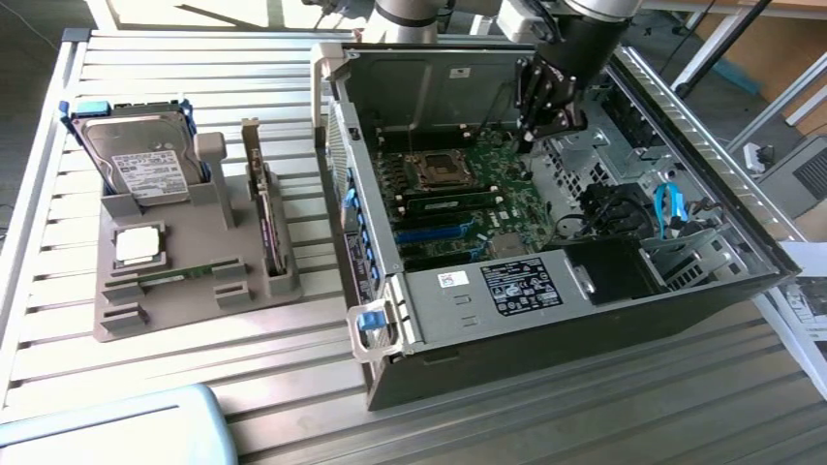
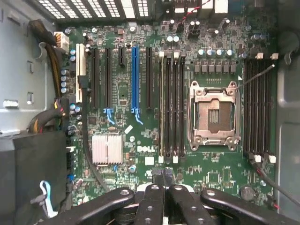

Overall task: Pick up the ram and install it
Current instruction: 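Press down the ram until it locks into place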

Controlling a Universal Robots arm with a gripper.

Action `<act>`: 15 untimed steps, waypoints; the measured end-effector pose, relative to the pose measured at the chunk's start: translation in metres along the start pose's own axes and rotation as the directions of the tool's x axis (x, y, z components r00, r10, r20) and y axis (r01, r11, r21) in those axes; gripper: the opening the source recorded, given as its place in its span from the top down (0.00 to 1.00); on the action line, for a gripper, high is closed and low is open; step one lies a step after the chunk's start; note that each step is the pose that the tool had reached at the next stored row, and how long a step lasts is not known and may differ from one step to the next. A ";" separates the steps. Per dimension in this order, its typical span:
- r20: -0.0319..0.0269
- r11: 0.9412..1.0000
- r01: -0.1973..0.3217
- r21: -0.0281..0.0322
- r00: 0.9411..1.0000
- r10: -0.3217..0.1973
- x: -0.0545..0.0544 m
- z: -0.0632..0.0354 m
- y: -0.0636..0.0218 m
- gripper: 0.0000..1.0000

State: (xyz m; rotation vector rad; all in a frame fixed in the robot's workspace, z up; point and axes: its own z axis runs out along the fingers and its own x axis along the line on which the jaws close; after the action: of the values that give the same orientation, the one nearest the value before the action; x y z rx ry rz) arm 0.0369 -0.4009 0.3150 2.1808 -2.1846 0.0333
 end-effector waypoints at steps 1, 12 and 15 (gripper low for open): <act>0.000 1.000 0.000 0.000 1.000 0.000 -0.001 0.0033 0.0013 0.89; 0.000 1.000 0.000 0.000 1.000 0.000 0.002 0.0258 0.0045 0.89; 0.000 1.000 0.000 0.000 1.000 0.000 0.003 0.0316 0.0044 0.89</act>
State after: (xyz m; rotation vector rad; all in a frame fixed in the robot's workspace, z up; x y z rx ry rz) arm 0.0317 -0.4057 0.2837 2.1808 -2.1846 0.0334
